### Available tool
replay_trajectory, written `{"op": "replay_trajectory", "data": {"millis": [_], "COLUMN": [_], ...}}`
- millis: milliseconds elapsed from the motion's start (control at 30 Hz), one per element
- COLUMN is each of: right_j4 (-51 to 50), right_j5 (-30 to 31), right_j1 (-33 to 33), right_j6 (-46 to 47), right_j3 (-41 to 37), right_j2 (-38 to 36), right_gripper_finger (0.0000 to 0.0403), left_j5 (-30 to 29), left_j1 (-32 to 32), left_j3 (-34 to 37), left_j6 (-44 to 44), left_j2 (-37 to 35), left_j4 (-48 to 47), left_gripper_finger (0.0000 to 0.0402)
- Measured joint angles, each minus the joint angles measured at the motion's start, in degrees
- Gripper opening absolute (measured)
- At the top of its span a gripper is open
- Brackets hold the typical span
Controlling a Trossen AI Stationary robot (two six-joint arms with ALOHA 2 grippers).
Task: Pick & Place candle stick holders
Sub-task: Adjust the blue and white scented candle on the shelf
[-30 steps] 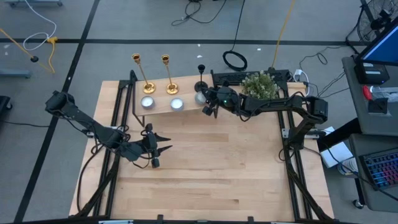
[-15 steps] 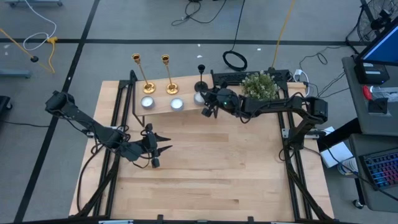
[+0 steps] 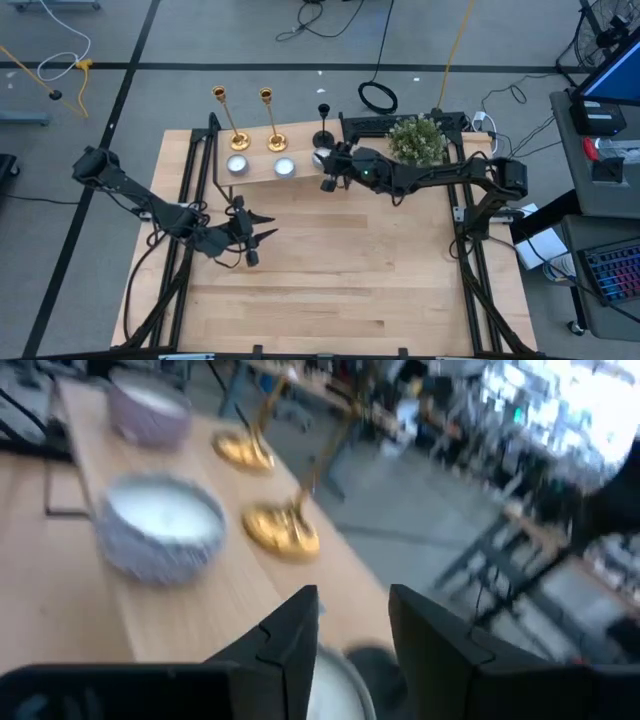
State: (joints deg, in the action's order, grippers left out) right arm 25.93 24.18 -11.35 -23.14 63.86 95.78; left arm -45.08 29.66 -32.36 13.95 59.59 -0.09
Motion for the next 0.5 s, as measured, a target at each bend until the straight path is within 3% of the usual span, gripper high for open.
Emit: {"op": "replay_trajectory", "data": {"millis": [167, 300, 500], "right_j4": [2.0, -3.0, -10.5], "right_j5": [0.0, -0.3, -0.4], "right_j1": [3.9, 7.7, 12.6], "right_j6": [-4.9, -5.9, -4.6], "right_j3": [0.1, -0.1, -1.7], "right_j2": [-2.5, -6.3, -10.6], "right_gripper_finger": [0.0118, 0.0104, 0.004], "left_j5": [1.2, 1.8, 9.9], "left_j1": [-2.5, -6.6, -14.9], "left_j3": [0.0, 0.0, 0.0], "left_j6": [1.3, 1.3, 1.2], "left_j2": [0.0, 0.0, 0.0], "left_j4": [-0.1, 0.3, 0.3], "left_gripper_finger": [0.0136, 0.0136, 0.0136]}}
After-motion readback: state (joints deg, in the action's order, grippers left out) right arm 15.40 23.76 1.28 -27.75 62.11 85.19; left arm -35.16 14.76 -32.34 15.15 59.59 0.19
